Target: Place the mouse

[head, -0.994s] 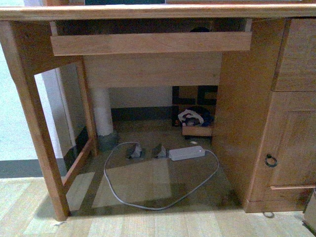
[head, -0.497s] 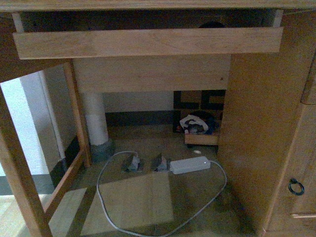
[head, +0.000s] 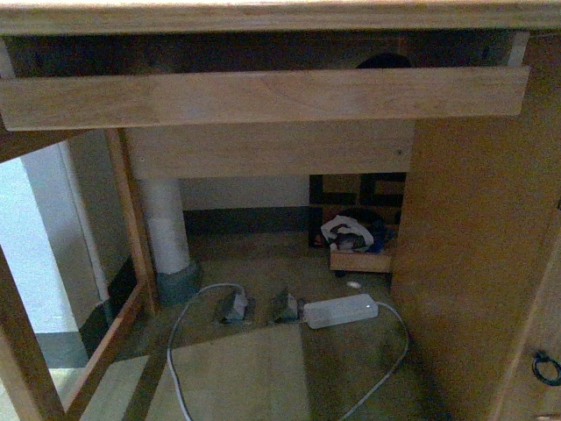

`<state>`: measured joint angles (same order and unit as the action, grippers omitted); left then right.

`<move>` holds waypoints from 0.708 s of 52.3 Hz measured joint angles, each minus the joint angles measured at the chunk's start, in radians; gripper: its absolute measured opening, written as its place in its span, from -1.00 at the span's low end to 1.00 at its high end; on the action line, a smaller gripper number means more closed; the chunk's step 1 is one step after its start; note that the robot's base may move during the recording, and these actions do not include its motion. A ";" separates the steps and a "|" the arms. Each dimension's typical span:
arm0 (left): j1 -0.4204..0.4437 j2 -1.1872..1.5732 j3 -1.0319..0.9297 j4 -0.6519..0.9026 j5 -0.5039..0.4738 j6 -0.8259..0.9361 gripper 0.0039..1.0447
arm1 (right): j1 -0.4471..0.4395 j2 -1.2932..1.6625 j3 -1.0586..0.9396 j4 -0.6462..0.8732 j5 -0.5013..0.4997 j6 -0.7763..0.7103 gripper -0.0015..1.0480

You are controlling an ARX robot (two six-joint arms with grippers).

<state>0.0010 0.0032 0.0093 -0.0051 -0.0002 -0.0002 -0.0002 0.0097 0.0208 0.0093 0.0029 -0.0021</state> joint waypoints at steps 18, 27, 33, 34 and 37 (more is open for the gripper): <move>0.000 0.000 0.000 0.002 0.002 -0.001 0.88 | 0.000 0.000 0.000 0.002 0.000 0.001 0.87; 0.000 0.000 0.000 0.002 0.000 0.000 0.88 | 0.000 0.000 0.000 0.001 0.000 0.000 0.87; 0.000 0.000 0.000 0.002 -0.001 -0.001 0.88 | 0.000 0.000 0.000 0.001 0.000 0.000 0.87; 0.000 0.000 0.000 0.003 0.002 0.001 0.88 | 0.000 0.000 0.000 0.001 0.000 0.001 0.87; 0.000 0.000 0.000 0.005 -0.002 0.000 0.88 | 0.000 0.000 0.000 0.001 0.000 0.001 0.87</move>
<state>0.0010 0.0032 0.0093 0.0002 -0.0017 0.0002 -0.0002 0.0097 0.0208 0.0101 0.0032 -0.0013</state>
